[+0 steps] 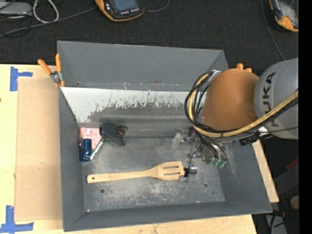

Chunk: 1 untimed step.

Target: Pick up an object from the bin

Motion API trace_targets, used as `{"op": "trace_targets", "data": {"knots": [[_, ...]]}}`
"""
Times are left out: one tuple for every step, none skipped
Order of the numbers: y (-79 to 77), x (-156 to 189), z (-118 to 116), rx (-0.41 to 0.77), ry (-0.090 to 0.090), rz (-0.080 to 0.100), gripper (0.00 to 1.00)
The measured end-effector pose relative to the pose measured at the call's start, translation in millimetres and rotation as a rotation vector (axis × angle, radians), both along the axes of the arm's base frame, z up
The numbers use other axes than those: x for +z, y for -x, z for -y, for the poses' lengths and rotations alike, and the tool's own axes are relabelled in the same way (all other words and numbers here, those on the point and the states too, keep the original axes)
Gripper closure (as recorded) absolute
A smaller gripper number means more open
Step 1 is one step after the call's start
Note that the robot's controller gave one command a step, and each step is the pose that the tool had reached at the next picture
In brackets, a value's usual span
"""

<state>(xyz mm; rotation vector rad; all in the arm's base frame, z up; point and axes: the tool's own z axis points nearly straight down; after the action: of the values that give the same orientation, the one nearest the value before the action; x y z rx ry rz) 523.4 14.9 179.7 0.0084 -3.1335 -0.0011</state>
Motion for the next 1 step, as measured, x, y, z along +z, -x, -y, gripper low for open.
{"op": "trace_targets", "data": {"knots": [[-1.6, 2.9, 0.1, 0.000, 0.000, 0.007, 0.00]]}}
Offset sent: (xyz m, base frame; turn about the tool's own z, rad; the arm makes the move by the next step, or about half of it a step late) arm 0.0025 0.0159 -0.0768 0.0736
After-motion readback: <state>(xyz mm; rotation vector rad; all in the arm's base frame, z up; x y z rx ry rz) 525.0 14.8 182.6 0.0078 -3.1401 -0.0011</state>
